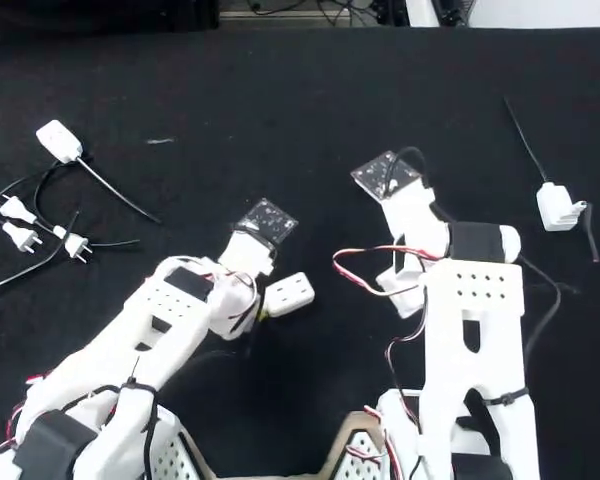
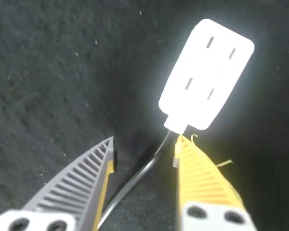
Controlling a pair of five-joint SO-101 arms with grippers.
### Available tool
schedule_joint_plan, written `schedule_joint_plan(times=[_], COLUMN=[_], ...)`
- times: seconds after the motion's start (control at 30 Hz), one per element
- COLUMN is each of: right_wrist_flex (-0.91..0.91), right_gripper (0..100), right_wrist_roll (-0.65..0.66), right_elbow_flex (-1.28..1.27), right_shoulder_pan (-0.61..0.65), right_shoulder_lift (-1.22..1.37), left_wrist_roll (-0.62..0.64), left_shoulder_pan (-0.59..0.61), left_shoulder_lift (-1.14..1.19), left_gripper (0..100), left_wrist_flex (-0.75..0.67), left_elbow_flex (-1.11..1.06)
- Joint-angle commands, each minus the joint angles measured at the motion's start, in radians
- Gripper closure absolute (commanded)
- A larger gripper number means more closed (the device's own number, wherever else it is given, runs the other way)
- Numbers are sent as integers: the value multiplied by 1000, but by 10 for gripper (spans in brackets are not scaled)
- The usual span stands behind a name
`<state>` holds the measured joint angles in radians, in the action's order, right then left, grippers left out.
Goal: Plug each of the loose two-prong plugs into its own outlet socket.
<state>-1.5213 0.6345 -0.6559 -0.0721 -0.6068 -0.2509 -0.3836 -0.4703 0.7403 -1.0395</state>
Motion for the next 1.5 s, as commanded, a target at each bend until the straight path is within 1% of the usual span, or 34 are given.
schedule_joint_plan(times=[0.0,0.1,0.17,0.27,0.4,0.53,0.6,0.67,0.73,0.87,1.03,1.13,1.23,1.4,1.47], right_wrist_flex=[17,14,14,9,9,-21,-61,-72,-74,-74,-81,-77,-48,8,11], right_gripper=[988,988,988,988,988,988,988,988,988,988,988,988,988,988,988], right_wrist_roll=[12,12,12,12,12,9,9,5,-6,-100,-146,-176,-209,-236,-236], right_elbow_flex=[2,5,1,-1,2,16,25,47,88,213,374,450,483,479,484], right_shoulder_pan=[-11,-11,-11,-17,-11,25,60,114,172,272,310,310,311,311,330], right_shoulder_lift=[-35,-41,-41,-41,-35,-30,-13,25,81,237,450,544,601,631,645], left_wrist_roll=[2,78,107,109,107,104,61,15,-11,-38,-31,-29,14,89,129], left_shoulder_pan=[-47,-107,-133,-134,-73,18,74,137,193,254,298,292,297,289,291], left_shoulder_lift=[2,2,2,2,-11,-11,-11,-11,-11,-11,-11,-11,-11,-11,-11], left_gripper=[797,797,796,796,796,797,798,798,798,798,798,798,798,798,798], left_wrist_flex=[-77,-183,-235,-239,-114,112,210,252,252,252,238,166,127,120,83], left_elbow_flex=[50,18,2,1,38,120,145,140,110,41,-18,-64,-88,-93,-99])
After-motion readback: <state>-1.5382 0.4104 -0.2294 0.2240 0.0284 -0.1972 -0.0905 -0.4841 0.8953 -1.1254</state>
